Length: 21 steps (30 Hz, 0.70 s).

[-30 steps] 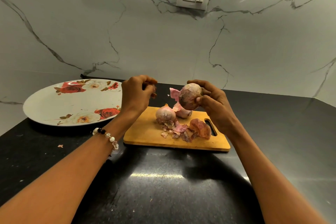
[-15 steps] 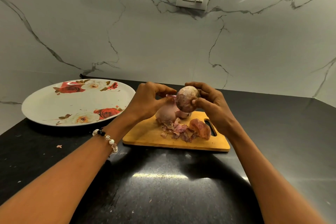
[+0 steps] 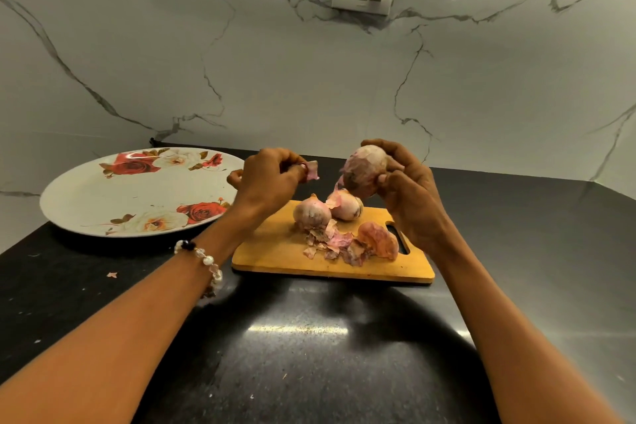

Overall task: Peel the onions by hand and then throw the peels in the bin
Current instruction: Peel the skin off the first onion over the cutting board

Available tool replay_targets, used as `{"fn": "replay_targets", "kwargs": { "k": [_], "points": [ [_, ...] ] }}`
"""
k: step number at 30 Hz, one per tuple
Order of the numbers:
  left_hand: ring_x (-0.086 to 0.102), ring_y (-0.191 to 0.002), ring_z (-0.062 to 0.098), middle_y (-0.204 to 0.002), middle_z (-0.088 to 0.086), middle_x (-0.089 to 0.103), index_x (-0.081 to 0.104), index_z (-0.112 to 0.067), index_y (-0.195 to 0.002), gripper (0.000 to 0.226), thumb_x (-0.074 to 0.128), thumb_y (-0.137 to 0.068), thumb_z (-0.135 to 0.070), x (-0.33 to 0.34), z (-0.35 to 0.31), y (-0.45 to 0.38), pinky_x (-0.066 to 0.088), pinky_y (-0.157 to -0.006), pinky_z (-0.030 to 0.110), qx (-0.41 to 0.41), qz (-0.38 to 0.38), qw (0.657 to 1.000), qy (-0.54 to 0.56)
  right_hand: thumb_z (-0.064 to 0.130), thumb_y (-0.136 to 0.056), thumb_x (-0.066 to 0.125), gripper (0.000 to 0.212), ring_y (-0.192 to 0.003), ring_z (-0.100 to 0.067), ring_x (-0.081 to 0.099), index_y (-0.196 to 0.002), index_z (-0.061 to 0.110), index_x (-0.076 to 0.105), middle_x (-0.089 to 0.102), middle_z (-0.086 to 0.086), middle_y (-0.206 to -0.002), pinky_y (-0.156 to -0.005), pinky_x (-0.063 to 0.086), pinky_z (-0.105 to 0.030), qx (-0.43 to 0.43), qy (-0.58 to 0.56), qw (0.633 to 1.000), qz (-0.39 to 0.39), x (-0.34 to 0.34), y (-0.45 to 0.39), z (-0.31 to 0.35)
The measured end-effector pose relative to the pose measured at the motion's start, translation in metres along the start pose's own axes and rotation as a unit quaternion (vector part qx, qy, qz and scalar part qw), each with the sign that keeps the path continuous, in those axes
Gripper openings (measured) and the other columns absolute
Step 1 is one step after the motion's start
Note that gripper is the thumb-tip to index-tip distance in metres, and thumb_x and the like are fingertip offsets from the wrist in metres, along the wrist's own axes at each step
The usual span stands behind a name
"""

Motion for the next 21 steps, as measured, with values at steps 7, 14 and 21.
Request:
{"fn": "replay_targets", "kwargs": {
  "k": [7,14,21],
  "points": [
    [0.06,-0.11,0.017,-0.116,-0.001,0.068,0.066,-0.019,-0.119,0.029,0.063,-0.09,-0.014,0.006,-0.015,0.006,0.044,-0.098,0.051,0.074,0.064,0.995,-0.017,0.005,-0.075,0.055,0.052,-0.111,-0.019,0.059,-0.125,0.018,0.057,0.057,-0.004,-0.126,-0.079,0.056,-0.027,-0.016,0.165,0.986,-0.009,-0.008,-0.001,0.002],
    [0.063,-0.097,0.007,-0.118,0.005,0.067,0.061,-0.009,-0.125,0.05,0.072,-0.08,-0.029,0.012,-0.048,0.02,0.044,-0.08,0.003,0.196,0.106,0.975,0.023,0.017,-0.078,0.066,0.048,-0.105,-0.008,0.06,-0.125,0.016,0.058,0.061,0.009,-0.114,-0.075,0.058,-0.026,-0.023,0.262,0.965,0.016,0.001,0.002,0.0],
    [0.06,-0.082,0.001,-0.104,0.01,0.071,0.063,-0.002,-0.12,0.044,0.075,-0.08,-0.016,0.014,-0.053,0.025,0.046,-0.077,0.002,0.245,0.105,0.964,0.021,0.016,-0.08,0.078,0.046,-0.101,-0.003,0.062,-0.122,0.015,0.06,0.063,0.008,-0.11,-0.078,0.054,-0.018,-0.053,0.308,0.949,0.03,0.008,0.003,0.001]
  ]
}}
Point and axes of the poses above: each hand's wrist, its own y-axis away from the middle knuckle, its own x-axis out of the palm, z = x × y, the point moved 7 cm from there along -y, towards the middle knuckle
